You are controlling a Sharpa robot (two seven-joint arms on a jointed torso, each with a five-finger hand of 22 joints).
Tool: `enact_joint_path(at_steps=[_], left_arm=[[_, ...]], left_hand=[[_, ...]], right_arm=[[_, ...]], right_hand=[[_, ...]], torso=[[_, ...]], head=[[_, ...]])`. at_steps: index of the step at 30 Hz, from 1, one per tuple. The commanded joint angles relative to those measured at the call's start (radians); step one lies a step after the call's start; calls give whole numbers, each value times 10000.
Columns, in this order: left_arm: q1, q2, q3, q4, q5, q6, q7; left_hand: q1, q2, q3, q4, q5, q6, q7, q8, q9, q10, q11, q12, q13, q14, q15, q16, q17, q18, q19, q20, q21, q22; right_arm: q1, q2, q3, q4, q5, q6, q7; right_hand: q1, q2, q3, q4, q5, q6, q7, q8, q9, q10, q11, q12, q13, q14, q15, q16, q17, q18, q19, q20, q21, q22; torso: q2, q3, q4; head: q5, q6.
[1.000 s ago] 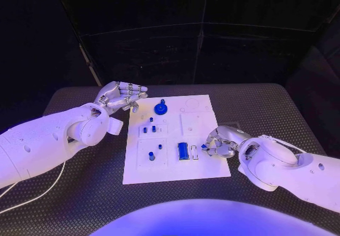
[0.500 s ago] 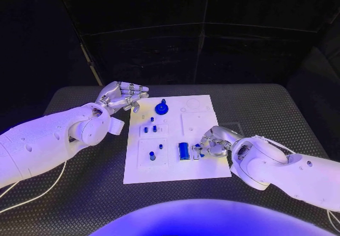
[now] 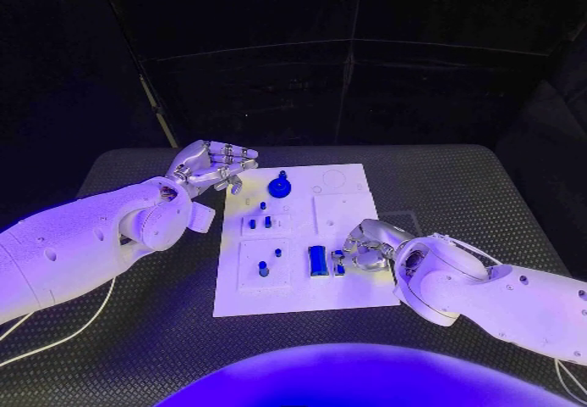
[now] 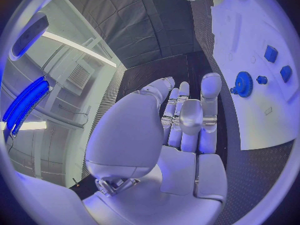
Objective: Assemble the parts on the task board
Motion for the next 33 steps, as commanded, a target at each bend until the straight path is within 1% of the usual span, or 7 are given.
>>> enact_joint_path(at_steps=[1, 7, 12, 15, 19, 25, 33], left_arm=[[12, 2, 11, 21, 36, 125, 24], [12, -3, 11, 27, 36, 132, 13], [12, -9, 11, 26, 36, 145, -1], [12, -7, 11, 23, 36, 152, -9], [12, -6, 11, 18, 36, 156, -16], [12, -5, 11, 15, 36, 161, -19], [12, -8, 11, 1, 36, 158, -18]], left_hand=[[-101, -13, -21, 17, -61, -27, 41, -66, -4, -70, 28, 8, 13, -55, -15, -18, -23, 138, -70, 11, -54, -16], [-101, -13, -21, 17, -61, -27, 41, -66, -4, -70, 28, 8, 13, -55, -15, -18, -23, 138, -70, 11, -54, -16], [-101, -13, -21, 17, -61, -27, 41, -66, -4, -70, 28, 8, 13, -55, -15, -18, -23, 138, -70, 11, -54, -16], [-101, -13, -21, 17, -61, -27, 41, -66, -4, -70, 28, 8, 13, -55, -15, -18, -23, 138, -70, 11, -54, -16], [-101, -13, -21, 17, -61, -27, 41, -66, -4, -70, 28, 8, 13, -55, -15, -18, -23, 138, -70, 11, -54, -16], [-101, -13, -21, 17, -61, -27, 41, -66, -4, -70, 28, 8, 13, -55, -15, -18, -23, 138, -70, 11, -54, -16], [-101, -13, -21, 17, -61, -27, 41, -66, -4, -70, 28, 8, 13, -55, -15, -18, -23, 138, -70, 11, -54, -16]], right_arm=[[14, 53, 3, -1, -51, 156, -1], [14, 99, 3, -30, -108, 212, -5], [14, 108, 3, -50, -158, 234, -8], [14, 112, 3, -46, -167, 232, -6], [14, 105, 3, -24, -173, 219, -1], [13, 64, 3, 25, -181, 203, 16], [13, -119, 3, 95, -207, -13, 142]], right_hand=[[-110, 13, -96, -11, -61, 28, 70, -29, -6, 50, 16, 28, 8, 780, -54, 21, 1289, 69, -6, 1, -13, -17], [-391, 41, -367, -4, -666, 30, 80, -34, 41, 53, 28, 26, 19, 778, -42, 12, 1280, 72, -23, 8, -34, -38], [-870, 100, -834, -2, -2161, 25, 91, -42, 102, 42, 45, 11, 21, 771, -26, -11, 1247, 83, -56, 27, -79, -93], [-1033, 110, -1092, 1, -2750, 8, 93, -43, 142, 29, 49, -3, 18, 765, -23, -30, 1221, 93, -79, 32, -110, -133], [-1145, 127, -1311, 9, -3076, -2, 94, -38, 182, 26, 52, 0, 29, 766, -22, -33, 1221, 94, -79, 34, -116, -131], [-1145, 144, -1366, 0, -3127, 0, 90, -33, 198, 42, 50, 31, 59, 770, -22, -25, 1238, 91, -69, 34, -109, -113], [-351, 263, -1405, -171, -3126, -16, 85, -18, 275, 41, 40, 37, 81, 770, -32, -32, 1233, 90, -64, 24, -114, -103]], torso=[[-3, 3, -4], [1, 0, -4], [-5, -1, -3], [-1, 3, -1], [-8, 5, -7], [-2, 4, -9], [-10, 7, -15]], head=[[3, 2], [15, 2], [16, 2], [15, 2], [23, 2], [12, 2], [0, 2]])
